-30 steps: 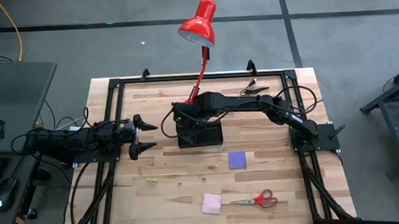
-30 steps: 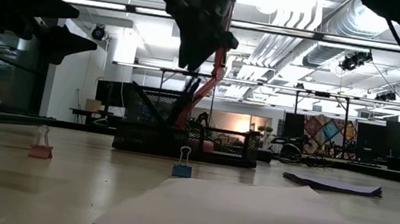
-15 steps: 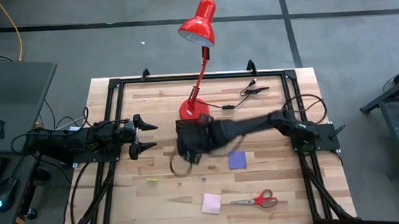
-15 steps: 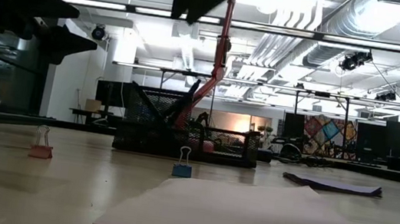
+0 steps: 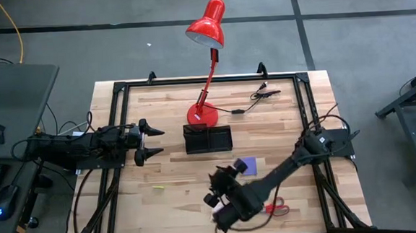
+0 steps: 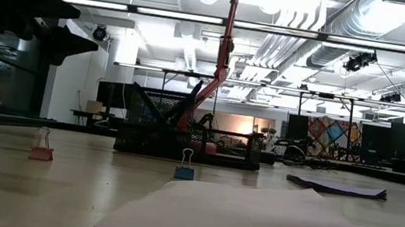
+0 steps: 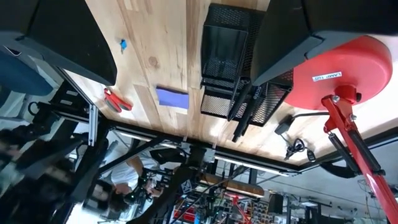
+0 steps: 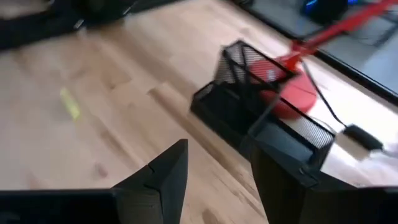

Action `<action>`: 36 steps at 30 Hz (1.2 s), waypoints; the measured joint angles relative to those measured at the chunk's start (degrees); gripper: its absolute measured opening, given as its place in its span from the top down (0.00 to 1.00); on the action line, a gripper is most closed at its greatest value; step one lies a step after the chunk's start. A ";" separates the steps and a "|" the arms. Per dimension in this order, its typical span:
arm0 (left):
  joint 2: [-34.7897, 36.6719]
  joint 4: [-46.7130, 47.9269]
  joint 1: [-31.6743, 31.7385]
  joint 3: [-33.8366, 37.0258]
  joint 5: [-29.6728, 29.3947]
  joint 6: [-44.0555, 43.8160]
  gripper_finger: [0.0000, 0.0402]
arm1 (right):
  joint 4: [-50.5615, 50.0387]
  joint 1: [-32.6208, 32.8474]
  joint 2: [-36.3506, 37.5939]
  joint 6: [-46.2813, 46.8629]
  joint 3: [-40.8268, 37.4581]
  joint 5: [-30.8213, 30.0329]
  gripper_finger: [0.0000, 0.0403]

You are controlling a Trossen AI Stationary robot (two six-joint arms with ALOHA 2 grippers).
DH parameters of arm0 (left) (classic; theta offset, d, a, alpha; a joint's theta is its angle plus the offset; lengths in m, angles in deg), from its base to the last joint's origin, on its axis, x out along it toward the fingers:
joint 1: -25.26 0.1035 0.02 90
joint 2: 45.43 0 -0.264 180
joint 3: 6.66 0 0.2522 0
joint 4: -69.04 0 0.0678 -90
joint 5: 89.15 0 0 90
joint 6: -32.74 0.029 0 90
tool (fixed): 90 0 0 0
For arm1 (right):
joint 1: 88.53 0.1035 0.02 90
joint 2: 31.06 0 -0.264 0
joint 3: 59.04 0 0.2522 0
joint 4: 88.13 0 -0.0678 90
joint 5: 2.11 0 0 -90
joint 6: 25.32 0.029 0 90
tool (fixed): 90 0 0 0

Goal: Pick and place office supplies into organizer
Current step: Put the violet sticky notes into the black desk organizer

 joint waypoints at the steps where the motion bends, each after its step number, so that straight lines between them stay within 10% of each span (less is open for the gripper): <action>1: 0.01 -0.01 -0.02 0.01 0.00 -0.02 0.11 | 0.18 0.78 0.00 4.08 -2.17 -1.84 0.60; 14: 0.00 -0.01 -0.01 0.00 0.00 0.00 0.11 | -5.89 2.17 -0.02 37.53 -22.72 -1.68 0.64; 20: 0.01 -0.01 -0.02 0.00 0.00 -0.01 0.11 | -7.02 3.29 0.00 58.04 -28.35 -10.75 0.67; 36: 0.01 -0.01 -0.02 0.00 0.00 0.00 0.11 | 6.01 1.24 -0.04 60.79 -33.49 -6.66 0.67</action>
